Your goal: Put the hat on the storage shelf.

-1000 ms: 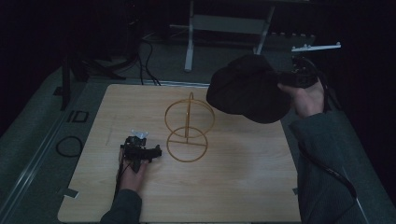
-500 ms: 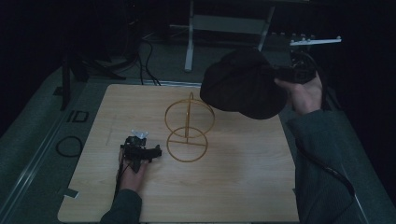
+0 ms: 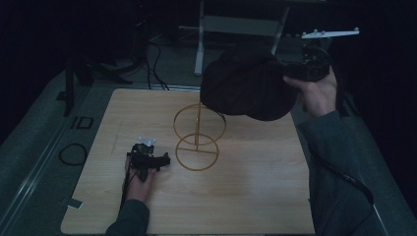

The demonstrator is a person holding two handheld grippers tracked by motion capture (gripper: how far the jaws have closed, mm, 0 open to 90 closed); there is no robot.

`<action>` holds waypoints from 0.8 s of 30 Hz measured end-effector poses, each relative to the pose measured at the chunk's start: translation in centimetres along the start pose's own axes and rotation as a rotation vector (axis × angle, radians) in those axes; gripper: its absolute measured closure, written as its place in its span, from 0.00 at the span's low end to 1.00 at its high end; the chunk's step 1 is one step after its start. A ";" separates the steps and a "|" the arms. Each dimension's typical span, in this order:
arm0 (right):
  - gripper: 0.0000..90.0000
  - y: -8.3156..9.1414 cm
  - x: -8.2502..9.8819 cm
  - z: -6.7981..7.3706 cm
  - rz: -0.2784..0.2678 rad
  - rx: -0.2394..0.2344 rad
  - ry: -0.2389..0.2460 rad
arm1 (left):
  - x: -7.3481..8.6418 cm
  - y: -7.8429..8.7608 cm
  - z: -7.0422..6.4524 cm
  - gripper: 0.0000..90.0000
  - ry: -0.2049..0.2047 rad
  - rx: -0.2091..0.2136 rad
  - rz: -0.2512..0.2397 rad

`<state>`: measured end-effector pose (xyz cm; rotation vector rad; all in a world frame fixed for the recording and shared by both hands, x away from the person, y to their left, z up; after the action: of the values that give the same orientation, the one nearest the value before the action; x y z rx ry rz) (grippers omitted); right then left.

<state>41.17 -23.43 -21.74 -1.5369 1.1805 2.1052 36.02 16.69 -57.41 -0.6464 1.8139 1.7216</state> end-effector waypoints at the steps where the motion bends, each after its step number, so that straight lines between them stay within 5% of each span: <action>1: 0.97 -0.1 -0.1 0.2 0.000 -0.006 0.003 | 0.0 0.0 0.0 0.01 0.000 0.000 0.000; 12: 0.97 -2.5 -0.3 3.0 0.019 -0.110 0.037 | 0.0 0.0 0.0 0.01 0.000 0.000 0.001; 24: 0.96 -5.7 0.3 5.6 0.098 -0.162 0.108 | 0.0 0.0 0.0 0.01 0.000 0.001 0.001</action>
<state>40.93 -15.76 -23.98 -1.7160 1.1681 2.2562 36.01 16.69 -57.40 -0.6450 1.8156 1.7216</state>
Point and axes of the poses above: each handheld gripper's, and its own axes: y roughly backward along the jaws, x roughly out of its underside, z roughly to its left, the point moved 1 cm from there along -y, roughly forward along the jaws, and after that the axes turned 2 degrees about y, right-handed, at the moved point
